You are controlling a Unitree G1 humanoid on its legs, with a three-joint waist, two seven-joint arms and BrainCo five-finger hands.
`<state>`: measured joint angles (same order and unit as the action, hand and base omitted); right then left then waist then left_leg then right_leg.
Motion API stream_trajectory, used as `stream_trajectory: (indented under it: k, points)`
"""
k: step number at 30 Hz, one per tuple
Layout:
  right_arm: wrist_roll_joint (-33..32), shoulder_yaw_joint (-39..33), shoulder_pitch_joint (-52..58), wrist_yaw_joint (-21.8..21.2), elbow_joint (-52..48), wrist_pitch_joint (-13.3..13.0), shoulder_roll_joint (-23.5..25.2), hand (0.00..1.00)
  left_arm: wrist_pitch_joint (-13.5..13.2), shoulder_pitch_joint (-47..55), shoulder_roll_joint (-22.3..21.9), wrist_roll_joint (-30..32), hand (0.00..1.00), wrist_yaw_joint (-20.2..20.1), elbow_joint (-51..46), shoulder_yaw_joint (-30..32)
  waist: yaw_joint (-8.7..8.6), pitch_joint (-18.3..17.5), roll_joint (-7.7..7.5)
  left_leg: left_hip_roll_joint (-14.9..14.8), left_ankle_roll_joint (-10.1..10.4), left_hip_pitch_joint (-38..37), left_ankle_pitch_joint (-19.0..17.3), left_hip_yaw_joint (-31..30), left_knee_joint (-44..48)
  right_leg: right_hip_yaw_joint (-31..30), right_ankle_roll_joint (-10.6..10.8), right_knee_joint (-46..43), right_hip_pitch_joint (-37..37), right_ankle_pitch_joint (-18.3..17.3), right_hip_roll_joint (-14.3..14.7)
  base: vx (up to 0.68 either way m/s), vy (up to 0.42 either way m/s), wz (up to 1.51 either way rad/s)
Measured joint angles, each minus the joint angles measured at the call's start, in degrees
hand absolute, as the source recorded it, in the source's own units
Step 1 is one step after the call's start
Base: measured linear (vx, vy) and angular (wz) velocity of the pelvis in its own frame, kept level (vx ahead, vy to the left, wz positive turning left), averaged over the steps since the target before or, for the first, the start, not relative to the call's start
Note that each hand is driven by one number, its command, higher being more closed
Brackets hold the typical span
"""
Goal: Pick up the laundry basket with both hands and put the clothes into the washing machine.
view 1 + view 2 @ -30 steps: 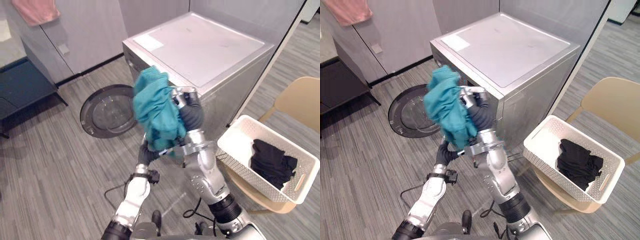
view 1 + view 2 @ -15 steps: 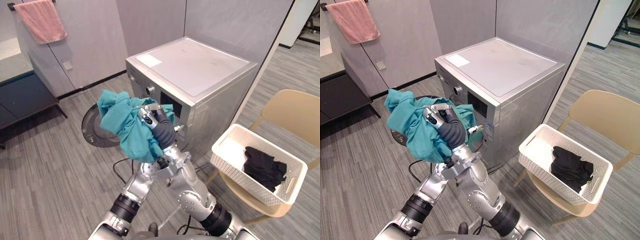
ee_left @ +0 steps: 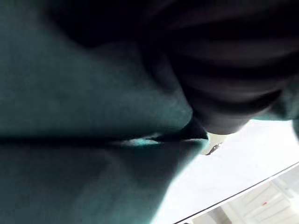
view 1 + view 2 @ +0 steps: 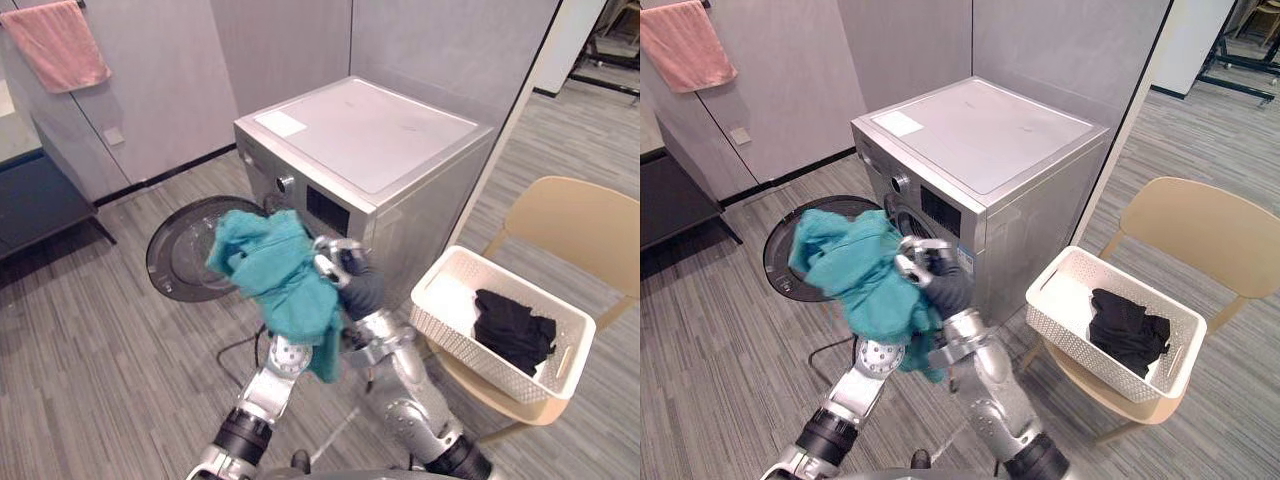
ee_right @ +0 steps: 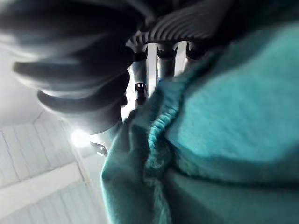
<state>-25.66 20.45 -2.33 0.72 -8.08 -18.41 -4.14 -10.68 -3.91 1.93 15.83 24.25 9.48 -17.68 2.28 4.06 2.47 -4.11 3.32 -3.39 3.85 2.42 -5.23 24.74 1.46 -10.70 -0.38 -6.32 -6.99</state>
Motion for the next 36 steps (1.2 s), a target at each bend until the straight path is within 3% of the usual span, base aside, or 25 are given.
stream_trajectory:
  k: [3,4,11,14,18,19,20,21,23,25,27,28,30,31,32,33,35,36]
  points:
    - [5.5,-3.9,0.7,1.5,0.0,-0.4,-2.1,0.0,-0.6,1.9,-0.1,0.0,1.0,-0.7,-0.1,2.1,-0.1,0.0,0.01,-0.1,0.0,0.2,0.0,0.0,0.0,0.0,0.1,0.0,-0.1,-0.1,0.1,0.04,-0.017,0.0]
    - [9.9,-6.1,1.5,2.8,0.0,-0.6,-3.7,0.0,-1.1,3.2,0.0,0.0,1.0,-0.8,-0.4,3.3,-0.02,0.0,0.06,-0.1,0.0,0.9,0.0,0.0,0.0,0.0,0.1,0.0,-0.9,-0.1,0.1,0.03,-0.016,-0.01]
    - [22.1,-9.3,7.1,4.4,2.9,-0.7,-8.7,0.0,-1.5,9.1,0.8,-2.0,1.0,-3.2,0.1,7.9,0.06,0.0,0.07,0.0,0.0,4.3,0.0,-1.9,0.7,1.7,0.4,-0.5,-2.5,-0.8,-0.1,0.03,-0.017,0.12]
    - [24.9,-10.5,9.4,3.9,8.4,0.0,-10.2,0.0,-2.2,9.3,1.1,-4.1,1.0,-5.2,2.8,9.4,0.17,0.4,-0.16,1.0,0.0,8.6,0.0,-6.4,3.3,5.5,0.4,-3.4,-4.0,-2.7,-1.6,0.03,-0.036,0.78]
    - [28.4,-10.4,12.5,2.0,20.4,1.5,-10.6,0.0,-2.4,11.4,3.1,-5.2,1.0,-7.7,9.0,9.4,1.94,1.7,-1.7,3.3,-0.4,11.8,-0.3,-10.8,5.7,12.8,1.5,-9.9,-3.9,-9.4,-6.3,0.02,-0.075,1.04]
    - [29.4,-10.4,12.4,1.7,22.4,1.8,-10.5,0.0,-2.5,12.0,3.3,-5.5,1.0,-8.0,9.9,9.6,2.0,1.7,-1.8,3.3,-2.5,12.7,-1.2,-9.4,6.1,13.8,1.4,-10.0,-3.8,-9.6,-6.4,0.02,-0.025,0.95]
    - [31.3,-10.4,11.6,1.7,26.5,2.7,-9.9,0.0,-2.5,12.5,3.7,-6.2,1.0,-8.7,12.6,10.4,2.0,2.1,-2.37,2.8,-6.4,14.3,-2.2,-4.0,7.6,15.9,1.7,-9.9,-3.7,-9.9,-7.3,0.05,-0.023,0.96]
    - [33.5,-10.4,10.8,1.7,30.4,3.7,-9.5,0.0,-2.4,12.8,3.6,-6.4,1.0,-9.8,16.1,11.3,1.76,2.3,-2.56,1.4,-6.3,15.6,-2.0,3.1,9.0,18.1,1.7,-10.1,-3.3,-9.1,-8.0,0.1,-0.014,0.92]
    - [36.1,-10.5,9.2,1.8,37.0,5.4,-8.4,0.0,-2.0,12.9,4.2,-6.8,1.0,-11.1,20.4,11.8,1.64,2.7,-2.63,1.2,-3.7,15.6,-0.6,8.7,10.4,19.4,1.9,-9.6,-1.6,-8.7,-8.2,0.2,0.037,0.9]
    - [38.9,-10.6,8.4,1.7,42.4,6.6,-5.8,0.0,-2.0,13.9,5.2,-7.2,1.0,-12.8,23.3,14.1,1.88,3.9,-4.55,2.0,-3.6,15.0,-0.7,8.6,10.5,19.4,3.8,-5.6,1.7,-7.6,-7.3,0.22,0.028,0.78]
    - [39.9,-10.9,7.5,1.7,43.9,7.0,-4.5,0.0,-1.9,14.3,5.6,-7.5,1.0,-13.1,25.4,15.3,1.93,4.4,-5.15,2.5,-3.6,14.9,-1.9,8.8,11.7,19.4,4.4,-4.6,3.0,-7.1,-7.4,0.14,0.034,0.27]
    - [40.4,-11.2,6.8,1.8,44.7,7.4,-3.9,0.0,-1.4,15.3,5.5,-8.0,1.0,-13.2,26.5,16.1,1.94,4.7,-4.84,2.5,-3.7,14.9,-5.6,9.1,14.2,19.2,5.0,-6.9,3.3,-7.4,-8.2,0.17,0.105,0.14]
    - [40.9,-11.5,7.0,1.8,45.4,7.7,-3.6,0.0,-0.8,16.6,5.5,-8.5,1.0,-14.1,27.8,16.0,1.76,5.1,-4.63,3.4,-4.5,14.0,-9.4,8.6,17.4,17.0,4.8,-17.4,1.9,-7.5,-12.2,0.17,0.13,0.15]
    - [41.0,-11.7,8.2,1.8,45.4,7.8,-3.8,0.0,-0.8,16.8,5.5,-8.7,1.0,-14.3,28.1,16.0,1.55,5.4,-4.61,4.2,-5.6,12.3,-11.6,7.1,18.0,10.9,1.3,-28.5,-2.2,-5.8,-15.7,0.21,0.114,0.33]
    - [41.0,-11.7,8.9,1.7,45.7,7.8,-3.6,0.0,-0.7,16.3,6.0,-8.7,1.0,-14.3,28.4,15.8,1.28,6.4,-3.68,4.1,-6.0,10.3,-13.0,5.9,18.5,1.5,0.9,-35.5,-6.4,-7.5,-14.2,0.26,0.126,0.44]
    - [41.0,-11.5,9.7,1.7,45.7,7.8,-3.4,0.0,-0.7,16.1,6.2,-8.7,1.0,-14.2,28.4,15.5,0.59,6.9,-3.32,3.9,-6.1,8.8,-13.5,4.9,18.2,-2.7,1.2,-37.3,-8.8,-10.0,-11.8,0.24,0.054,0.45]
    - [41.0,-11.4,9.7,1.7,46.0,7.8,-3.1,0.0,-0.8,15.8,7.0,-8.6,1.0,-14.2,28.5,15.5,-1.62,7.8,-3.73,3.9,-6.2,5.7,-14.3,3.1,17.0,-5.6,0.7,-35.1,-14.1,-11.7,-8.1,0.27,0.034,0.52]
    - [40.9,-11.5,9.7,1.8,46.1,7.8,-3.2,0.0,-0.8,15.2,6.9,-8.6,1.0,-14.2,29.0,15.4,-1.72,8.0,-3.87,3.8,-6.2,5.1,-14.7,3.0,16.7,-5.6,0.7,-33.1,-15.7,-11.6,-7.4,0.33,-0.004,0.41]
